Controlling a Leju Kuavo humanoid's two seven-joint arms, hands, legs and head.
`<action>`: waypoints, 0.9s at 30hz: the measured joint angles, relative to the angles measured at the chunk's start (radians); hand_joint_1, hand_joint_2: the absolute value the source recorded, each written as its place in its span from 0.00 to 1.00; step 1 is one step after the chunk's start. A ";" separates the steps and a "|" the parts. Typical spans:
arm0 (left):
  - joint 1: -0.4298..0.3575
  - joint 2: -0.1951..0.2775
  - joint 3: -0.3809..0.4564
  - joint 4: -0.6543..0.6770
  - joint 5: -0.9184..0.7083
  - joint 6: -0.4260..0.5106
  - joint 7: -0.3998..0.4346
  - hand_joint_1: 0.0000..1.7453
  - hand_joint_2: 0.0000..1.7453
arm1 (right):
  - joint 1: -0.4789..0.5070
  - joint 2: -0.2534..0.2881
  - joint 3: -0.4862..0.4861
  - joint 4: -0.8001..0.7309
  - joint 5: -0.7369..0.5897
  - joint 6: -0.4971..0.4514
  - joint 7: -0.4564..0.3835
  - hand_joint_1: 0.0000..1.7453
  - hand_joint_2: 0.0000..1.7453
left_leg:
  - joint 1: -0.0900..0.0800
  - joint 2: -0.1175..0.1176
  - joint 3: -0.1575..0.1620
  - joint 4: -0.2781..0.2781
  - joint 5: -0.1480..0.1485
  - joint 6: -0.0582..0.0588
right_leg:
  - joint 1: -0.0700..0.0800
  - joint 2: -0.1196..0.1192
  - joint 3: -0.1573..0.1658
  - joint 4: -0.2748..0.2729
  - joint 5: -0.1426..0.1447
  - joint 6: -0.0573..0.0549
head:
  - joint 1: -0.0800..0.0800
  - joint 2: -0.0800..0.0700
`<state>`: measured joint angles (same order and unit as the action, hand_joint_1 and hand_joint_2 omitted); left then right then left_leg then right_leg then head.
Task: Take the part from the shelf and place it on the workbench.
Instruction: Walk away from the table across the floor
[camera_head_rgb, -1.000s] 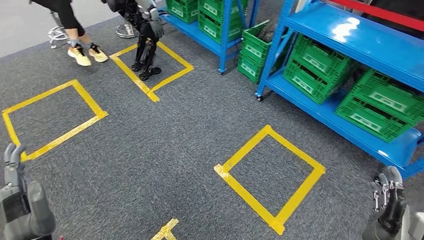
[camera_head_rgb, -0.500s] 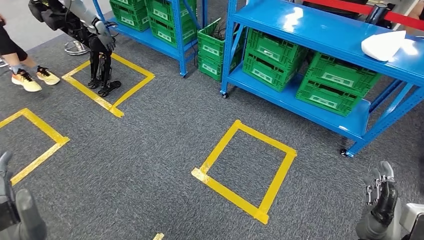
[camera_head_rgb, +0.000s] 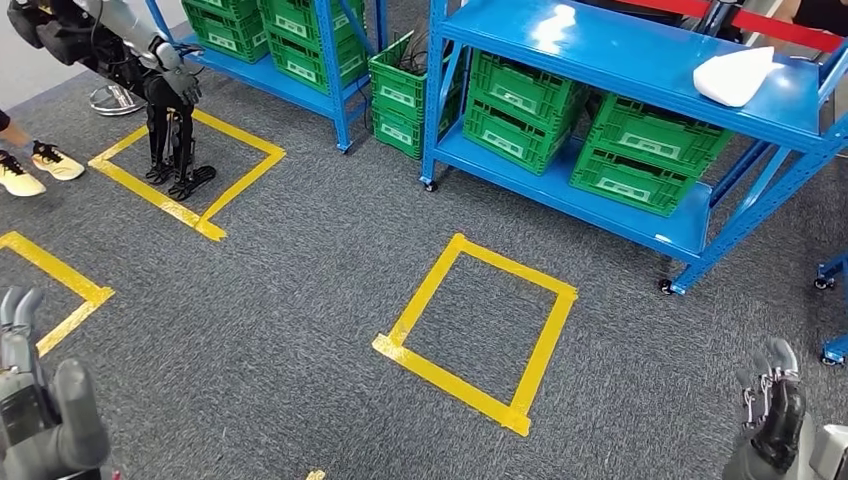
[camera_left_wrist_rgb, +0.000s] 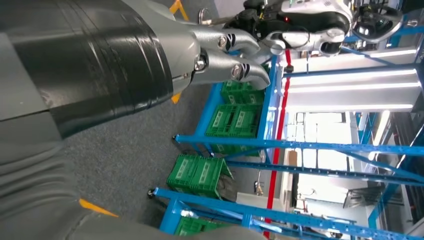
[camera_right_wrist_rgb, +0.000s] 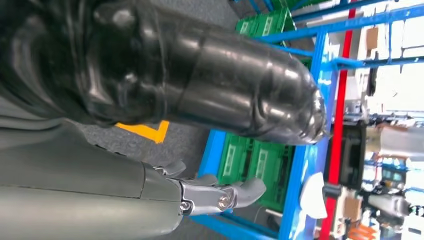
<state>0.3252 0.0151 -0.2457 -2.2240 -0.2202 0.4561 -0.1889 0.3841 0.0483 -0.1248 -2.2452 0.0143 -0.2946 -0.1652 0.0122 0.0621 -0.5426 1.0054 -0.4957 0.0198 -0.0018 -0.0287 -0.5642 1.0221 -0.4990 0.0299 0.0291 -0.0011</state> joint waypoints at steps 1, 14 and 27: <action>0.000 -0.001 0.000 0.000 -0.009 0.006 0.003 0.00 0.00 | 0.000 0.001 0.000 0.000 0.001 -0.001 0.000 0.00 0.00 | 0.000 0.005 0.002 -0.001 -0.001 -0.005 | 0.004 -0.003 0.005 -0.015 0.001 -0.005 | 0.000 0.000; -0.003 -0.005 -0.001 -0.004 -0.075 0.016 0.050 0.00 0.00 | -0.004 0.005 -0.003 -0.002 0.021 -0.008 0.022 0.00 0.00 | 0.005 -0.062 -0.057 0.072 0.006 -0.025 | -0.001 0.056 0.051 -0.036 -0.001 -0.027 | -0.049 0.000; -0.011 -0.004 -0.002 -0.003 -0.054 0.004 0.029 0.00 0.00 | -0.010 0.006 -0.002 0.000 0.031 -0.017 0.020 0.00 0.00 | -0.011 -0.067 -0.014 0.002 0.012 0.002 | -0.011 0.061 0.044 -0.042 -0.007 0.002 | -0.021 0.000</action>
<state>0.3144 0.0113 -0.2472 -2.2274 -0.2742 0.4602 -0.1597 0.3743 0.0538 -0.1271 -2.2452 0.0451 -0.3112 -0.1448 0.0009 -0.0051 -0.5566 1.0073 -0.4833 0.0217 -0.0125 0.0323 -0.5205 0.9798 -0.5056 0.0322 0.0076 -0.0011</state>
